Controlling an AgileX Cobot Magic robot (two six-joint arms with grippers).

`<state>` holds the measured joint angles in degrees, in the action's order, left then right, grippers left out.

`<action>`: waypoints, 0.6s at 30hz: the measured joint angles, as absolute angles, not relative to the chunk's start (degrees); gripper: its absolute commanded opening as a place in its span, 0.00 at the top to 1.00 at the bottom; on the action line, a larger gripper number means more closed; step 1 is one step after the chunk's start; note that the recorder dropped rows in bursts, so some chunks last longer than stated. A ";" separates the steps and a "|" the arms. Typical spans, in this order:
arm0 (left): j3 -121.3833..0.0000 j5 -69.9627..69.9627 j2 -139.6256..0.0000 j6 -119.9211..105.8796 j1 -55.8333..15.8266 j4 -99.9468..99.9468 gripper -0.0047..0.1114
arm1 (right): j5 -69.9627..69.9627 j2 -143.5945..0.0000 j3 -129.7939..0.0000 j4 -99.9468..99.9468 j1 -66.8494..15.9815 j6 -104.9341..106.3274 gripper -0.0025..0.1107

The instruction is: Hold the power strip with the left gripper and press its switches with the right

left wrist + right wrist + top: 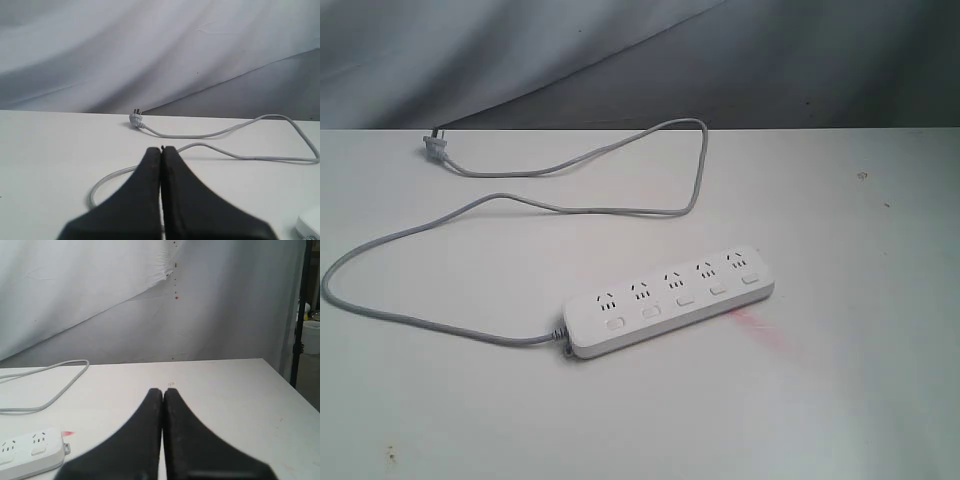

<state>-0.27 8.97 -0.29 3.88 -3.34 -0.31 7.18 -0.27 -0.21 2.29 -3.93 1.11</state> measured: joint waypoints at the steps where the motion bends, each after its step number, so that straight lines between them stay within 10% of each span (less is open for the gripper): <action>1: -0.27 8.97 -0.29 3.88 -3.34 -0.31 0.96 | 7.18 -0.27 -0.21 2.29 -3.93 1.11 0.98; 18: -0.27 4.48 -0.29 3.88 -3.34 1.77 0.96 | 2.16 -0.27 -0.21 3.50 -3.93 1.01 0.98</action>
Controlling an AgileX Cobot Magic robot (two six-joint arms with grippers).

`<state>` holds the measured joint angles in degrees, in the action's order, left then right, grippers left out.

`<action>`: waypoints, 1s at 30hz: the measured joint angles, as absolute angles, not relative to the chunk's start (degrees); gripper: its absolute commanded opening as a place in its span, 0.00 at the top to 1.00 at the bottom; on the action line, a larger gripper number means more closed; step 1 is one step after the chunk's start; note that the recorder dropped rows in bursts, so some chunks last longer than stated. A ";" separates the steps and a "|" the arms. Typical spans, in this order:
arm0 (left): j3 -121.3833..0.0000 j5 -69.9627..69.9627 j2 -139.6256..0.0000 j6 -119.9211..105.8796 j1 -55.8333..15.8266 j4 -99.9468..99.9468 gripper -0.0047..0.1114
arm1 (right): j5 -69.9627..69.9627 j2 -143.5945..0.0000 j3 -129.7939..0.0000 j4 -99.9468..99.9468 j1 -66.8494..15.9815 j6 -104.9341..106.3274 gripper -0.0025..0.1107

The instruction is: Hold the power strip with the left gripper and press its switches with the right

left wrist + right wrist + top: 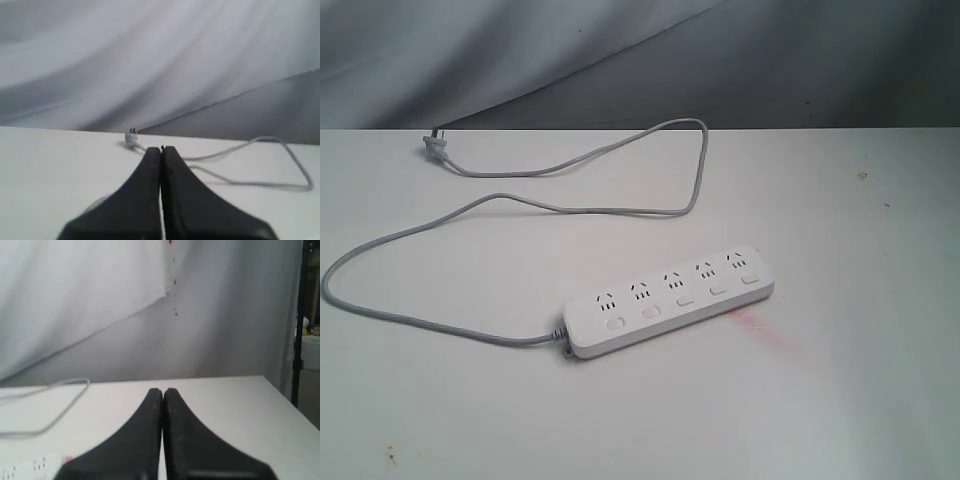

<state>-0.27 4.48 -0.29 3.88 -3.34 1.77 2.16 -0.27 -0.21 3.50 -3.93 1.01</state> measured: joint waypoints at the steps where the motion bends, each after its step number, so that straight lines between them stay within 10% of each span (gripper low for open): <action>1: -0.27 3.20 -0.29 4.04 -3.34 3.56 0.96 | 0.42 -0.27 -0.21 4.52 -3.93 0.65 0.98; 15: -13.91 6.92 -4.71 7.00 -3.52 20.59 0.96 | 0.63 -4.00 -11.90 15.80 -3.93 -8.49 0.98; 30: -47.36 23.90 -45.10 -10.43 -21.74 21.58 0.96 | 21.26 -39.25 -44.59 17.22 -20.84 4.69 0.98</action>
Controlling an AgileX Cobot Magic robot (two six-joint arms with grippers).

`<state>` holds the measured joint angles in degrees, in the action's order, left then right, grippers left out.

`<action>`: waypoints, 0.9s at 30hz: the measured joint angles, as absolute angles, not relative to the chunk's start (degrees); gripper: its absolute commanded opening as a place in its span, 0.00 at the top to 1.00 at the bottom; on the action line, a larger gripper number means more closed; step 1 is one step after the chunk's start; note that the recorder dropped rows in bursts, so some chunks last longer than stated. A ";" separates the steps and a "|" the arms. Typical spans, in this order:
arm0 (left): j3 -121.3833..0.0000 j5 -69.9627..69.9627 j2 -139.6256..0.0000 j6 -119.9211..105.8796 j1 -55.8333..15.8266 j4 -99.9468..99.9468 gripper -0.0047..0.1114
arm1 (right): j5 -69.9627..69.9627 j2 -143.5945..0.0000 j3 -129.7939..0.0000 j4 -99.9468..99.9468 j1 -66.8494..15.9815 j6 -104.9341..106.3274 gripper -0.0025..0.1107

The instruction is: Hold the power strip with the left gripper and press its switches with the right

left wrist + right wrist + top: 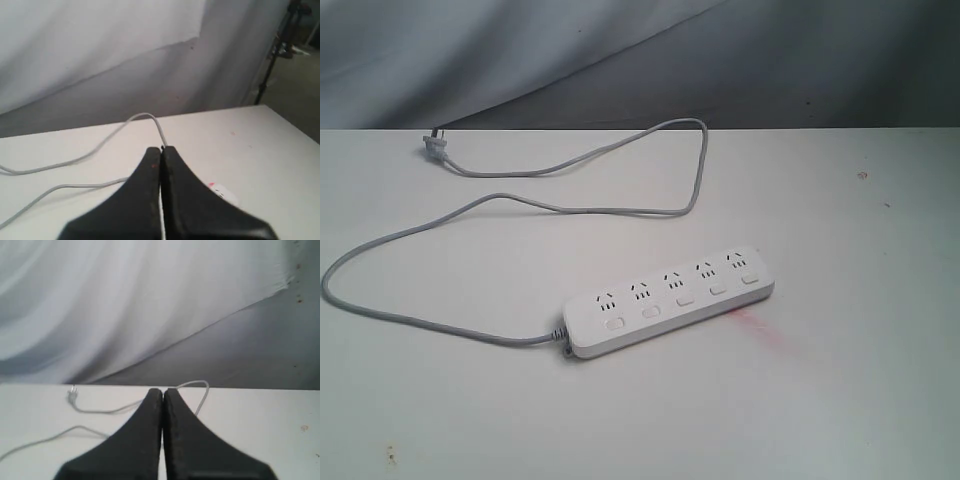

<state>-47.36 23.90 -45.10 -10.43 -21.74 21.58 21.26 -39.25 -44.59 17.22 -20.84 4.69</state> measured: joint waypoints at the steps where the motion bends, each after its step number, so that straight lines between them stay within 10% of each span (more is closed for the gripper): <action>1: -49.25 24.63 -47.58 -11.31 -22.72 21.58 0.96 | 22.43 -41.18 -46.01 17.22 -22.01 5.39 0.98; 27: -66.52 46.09 -102.46 -37.33 -16.33 40.08 0.96 | 47.48 -100.51 -74.93 20.90 -18.79 17.57 0.98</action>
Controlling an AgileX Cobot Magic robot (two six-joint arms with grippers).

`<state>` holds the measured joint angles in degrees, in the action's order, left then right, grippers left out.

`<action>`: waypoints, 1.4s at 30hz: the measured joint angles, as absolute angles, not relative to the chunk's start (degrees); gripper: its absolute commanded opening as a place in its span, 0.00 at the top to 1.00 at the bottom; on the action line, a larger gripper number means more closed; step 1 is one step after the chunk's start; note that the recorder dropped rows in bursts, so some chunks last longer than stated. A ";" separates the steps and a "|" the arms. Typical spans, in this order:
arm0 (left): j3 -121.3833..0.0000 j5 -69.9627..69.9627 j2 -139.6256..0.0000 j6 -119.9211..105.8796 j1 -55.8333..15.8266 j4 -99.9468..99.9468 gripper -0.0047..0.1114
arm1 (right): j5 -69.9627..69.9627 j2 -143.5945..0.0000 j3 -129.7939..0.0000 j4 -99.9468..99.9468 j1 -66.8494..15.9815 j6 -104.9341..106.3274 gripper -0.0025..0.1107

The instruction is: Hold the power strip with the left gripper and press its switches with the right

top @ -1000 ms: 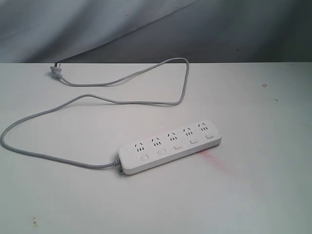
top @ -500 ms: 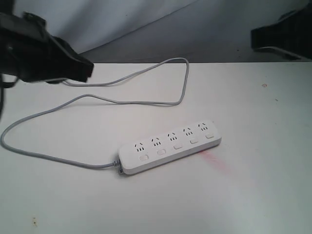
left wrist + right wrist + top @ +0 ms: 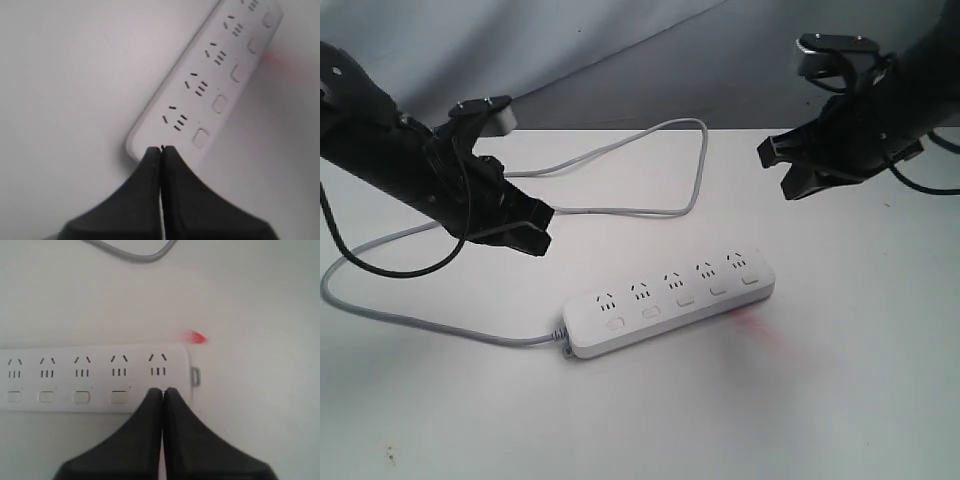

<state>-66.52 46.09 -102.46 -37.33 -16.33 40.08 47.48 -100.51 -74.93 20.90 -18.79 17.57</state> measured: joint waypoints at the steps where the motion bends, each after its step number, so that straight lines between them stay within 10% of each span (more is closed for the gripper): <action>1: -66.52 45.48 -103.45 -39.39 -16.30 40.19 0.96 | 47.99 -102.04 -75.69 22.49 -18.64 18.82 0.98; 42: -66.28 39.19 -112.13 -60.47 -27.79 25.22 0.96 | 52.73 -112.84 -79.01 28.23 -18.23 24.32 0.98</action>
<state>-66.28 39.19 -112.13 -60.47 -27.79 25.22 52.73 -112.84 -79.01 28.23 -18.23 24.32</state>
